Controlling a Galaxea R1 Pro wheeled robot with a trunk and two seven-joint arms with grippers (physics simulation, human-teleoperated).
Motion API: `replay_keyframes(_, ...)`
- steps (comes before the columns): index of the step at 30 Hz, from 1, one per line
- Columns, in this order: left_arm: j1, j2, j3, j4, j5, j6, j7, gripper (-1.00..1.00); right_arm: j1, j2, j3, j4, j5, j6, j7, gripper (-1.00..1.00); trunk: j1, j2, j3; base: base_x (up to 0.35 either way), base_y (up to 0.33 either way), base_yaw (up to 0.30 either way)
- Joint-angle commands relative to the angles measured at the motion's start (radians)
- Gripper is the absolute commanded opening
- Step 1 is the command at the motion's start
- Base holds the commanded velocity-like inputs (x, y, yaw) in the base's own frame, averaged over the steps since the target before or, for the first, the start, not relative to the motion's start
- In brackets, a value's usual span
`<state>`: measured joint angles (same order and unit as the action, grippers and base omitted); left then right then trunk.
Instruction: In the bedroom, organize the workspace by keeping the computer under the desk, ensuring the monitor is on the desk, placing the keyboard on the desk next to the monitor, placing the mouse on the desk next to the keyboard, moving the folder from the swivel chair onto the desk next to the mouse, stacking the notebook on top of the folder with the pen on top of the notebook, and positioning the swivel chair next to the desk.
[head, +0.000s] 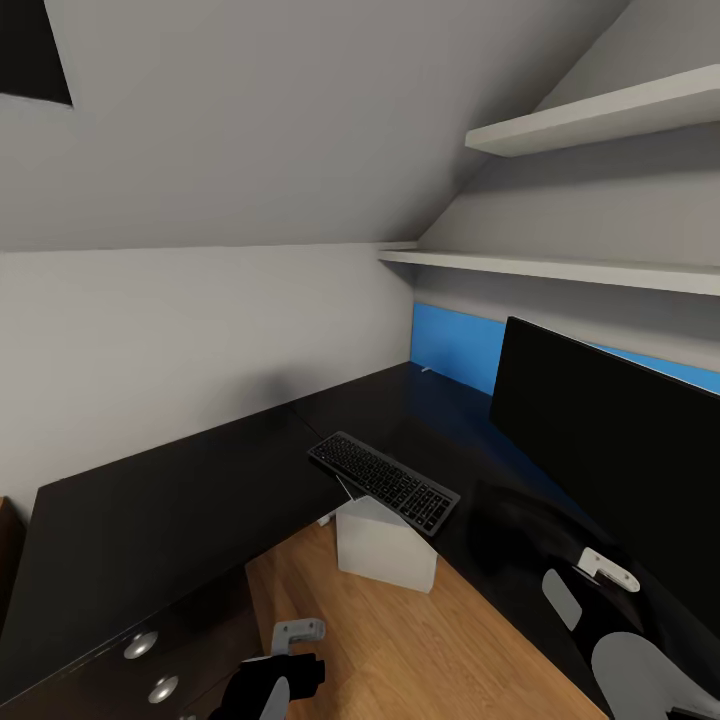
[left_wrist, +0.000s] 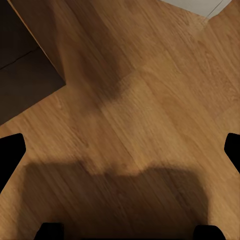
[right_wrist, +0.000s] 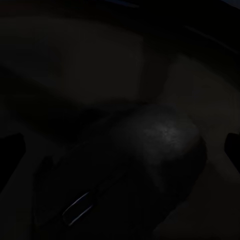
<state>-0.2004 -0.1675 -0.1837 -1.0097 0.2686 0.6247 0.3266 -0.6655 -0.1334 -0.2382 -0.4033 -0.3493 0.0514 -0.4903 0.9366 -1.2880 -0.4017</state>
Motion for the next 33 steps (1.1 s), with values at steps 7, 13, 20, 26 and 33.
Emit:
replay_keyframes(7, -0.001, 0.0, -0.002, -0.001, 0.011, 0.003, 0.009, 1.0, 0.0, 0.0, 0.0, -0.003, -0.005, 0.005, -0.004, 1.0, 0.008, -0.015, -0.007, 0.0, 0.0, 0.0)
replay_keyframes(13, -0.001, 0.0, -0.002, -0.001, 0.011, 0.003, 0.006, 1.0, 0.0, 0.0, 0.0, -0.003, -0.005, 0.005, -0.004, 1.0, 0.023, -0.043, -0.02, 0.0, 0.0, 0.0)
replay_keyframes(20, -0.001, 0.0, -0.002, -0.001, 0.011, 0.003, 0.004, 1.0, 0.0, 0.0, 0.001, -0.003, -0.005, 0.005, -0.004, 1.0, 0.031, -0.057, -0.026, 0.0, 0.0, 0.0)
replay_keyframes(26, -0.001, 0.0, -0.002, -0.001, 0.011, 0.003, 0.004, 1.0, 0.0, 0.0, 0.0, -0.003, -0.005, 0.005, -0.004, 1.0, 0.042, -0.078, -0.036, 0.0, 0.0, 0.0)
replay_keyframes(33, -0.001, 0.0, -0.002, -0.001, 0.012, 0.004, 0.003, 1.0, 0.0, 0.001, 0.001, -0.003, -0.004, 0.005, -0.004, 1.0, 0.042, -0.078, -0.036, 0.0, 0.0, 0.0)
